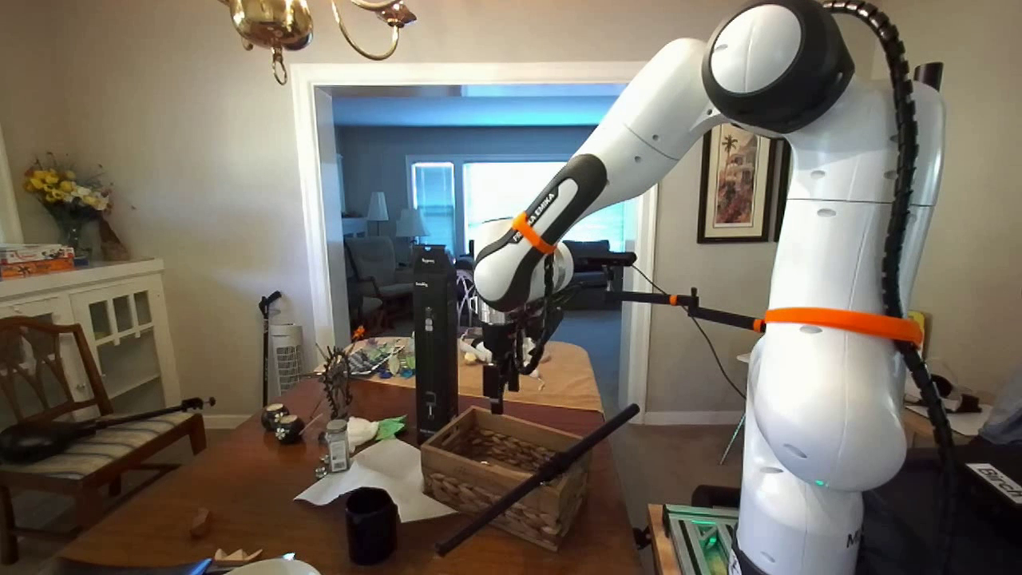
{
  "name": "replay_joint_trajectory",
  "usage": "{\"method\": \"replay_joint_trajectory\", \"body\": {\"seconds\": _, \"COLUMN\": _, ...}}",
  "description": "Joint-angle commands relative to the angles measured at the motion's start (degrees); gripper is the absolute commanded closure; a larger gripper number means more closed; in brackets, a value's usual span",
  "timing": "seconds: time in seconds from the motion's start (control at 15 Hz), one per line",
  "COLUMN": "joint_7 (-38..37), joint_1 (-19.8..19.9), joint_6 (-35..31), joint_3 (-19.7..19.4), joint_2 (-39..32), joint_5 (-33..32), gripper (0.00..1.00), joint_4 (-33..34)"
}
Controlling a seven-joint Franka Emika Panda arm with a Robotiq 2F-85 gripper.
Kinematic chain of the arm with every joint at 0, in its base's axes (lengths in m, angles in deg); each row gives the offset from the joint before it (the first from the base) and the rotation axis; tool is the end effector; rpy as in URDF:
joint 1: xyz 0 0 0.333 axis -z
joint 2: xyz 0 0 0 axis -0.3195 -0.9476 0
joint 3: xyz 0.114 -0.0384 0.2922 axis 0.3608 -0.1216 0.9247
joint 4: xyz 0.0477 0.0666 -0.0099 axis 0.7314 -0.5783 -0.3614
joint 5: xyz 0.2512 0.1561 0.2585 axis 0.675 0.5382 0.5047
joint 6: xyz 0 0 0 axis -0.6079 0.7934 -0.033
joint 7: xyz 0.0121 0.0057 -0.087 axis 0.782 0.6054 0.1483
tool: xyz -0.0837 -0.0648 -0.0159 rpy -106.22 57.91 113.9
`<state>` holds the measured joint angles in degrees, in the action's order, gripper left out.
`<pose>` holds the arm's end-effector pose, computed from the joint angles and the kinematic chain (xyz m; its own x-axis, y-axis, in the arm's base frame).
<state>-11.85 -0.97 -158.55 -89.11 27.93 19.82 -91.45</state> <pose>0.3832 -0.2697 0.3304 0.9882 -0.1525 -0.0096 -0.1517 -0.9867 0.0579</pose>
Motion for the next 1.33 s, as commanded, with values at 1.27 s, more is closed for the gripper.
{"method": "replay_joint_trajectory", "body": {"seconds": 1.27, "joint_7": -8.03, "joint_1": 0.22, "joint_6": -10.9, "joint_3": -2.37, "joint_2": 2.31, "joint_5": 12.02, "gripper": 0.0, "joint_4": -1.91}}
